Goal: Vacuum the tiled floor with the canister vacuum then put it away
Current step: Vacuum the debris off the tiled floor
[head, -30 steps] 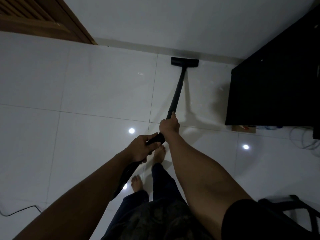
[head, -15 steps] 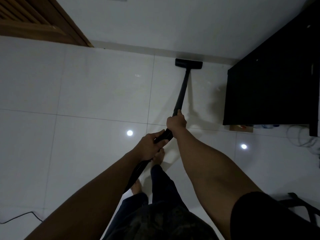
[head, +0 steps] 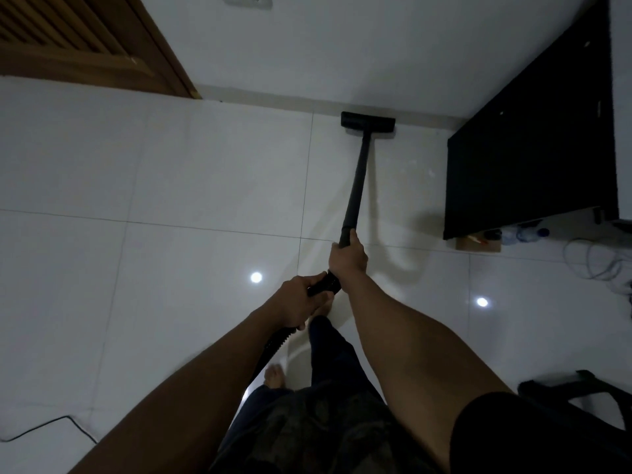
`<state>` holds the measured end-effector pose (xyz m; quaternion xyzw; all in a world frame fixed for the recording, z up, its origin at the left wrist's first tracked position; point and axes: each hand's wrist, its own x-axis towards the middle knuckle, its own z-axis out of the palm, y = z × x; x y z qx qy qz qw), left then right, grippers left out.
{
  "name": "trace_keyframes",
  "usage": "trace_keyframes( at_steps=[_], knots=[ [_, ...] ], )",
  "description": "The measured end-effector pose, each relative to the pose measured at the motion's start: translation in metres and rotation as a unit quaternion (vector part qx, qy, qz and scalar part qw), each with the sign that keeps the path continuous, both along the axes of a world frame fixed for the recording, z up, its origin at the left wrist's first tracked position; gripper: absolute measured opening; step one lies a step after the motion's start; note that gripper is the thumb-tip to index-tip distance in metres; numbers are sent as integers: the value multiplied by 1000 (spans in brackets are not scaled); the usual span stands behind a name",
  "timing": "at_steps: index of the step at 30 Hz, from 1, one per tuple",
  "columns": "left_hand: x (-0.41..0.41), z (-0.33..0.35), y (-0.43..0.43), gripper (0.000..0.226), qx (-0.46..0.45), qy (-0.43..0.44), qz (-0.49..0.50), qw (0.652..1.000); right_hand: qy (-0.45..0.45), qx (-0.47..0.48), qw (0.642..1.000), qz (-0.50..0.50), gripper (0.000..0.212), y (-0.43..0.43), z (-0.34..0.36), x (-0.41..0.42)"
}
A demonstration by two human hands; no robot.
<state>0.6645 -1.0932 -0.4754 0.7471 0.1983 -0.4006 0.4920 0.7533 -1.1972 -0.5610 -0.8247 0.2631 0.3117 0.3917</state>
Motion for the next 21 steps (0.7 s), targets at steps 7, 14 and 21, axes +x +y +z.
trace_keyframes(
  at_steps=[7, 14, 21],
  knots=[
    [-128, 27, 1, 51, 11, -40, -42, 998, -33, 36, 998, -48, 57, -4, 22, -130],
    [-259, 41, -10, 48, 27, -66, -80, 994, -36, 30, 998, -51, 64, -17, 42, -264],
    [-368, 44, -53, 51, 12, -79, -93, 992, -40, 21, 998, -40, 62, -68, 57, -376]
  ],
)
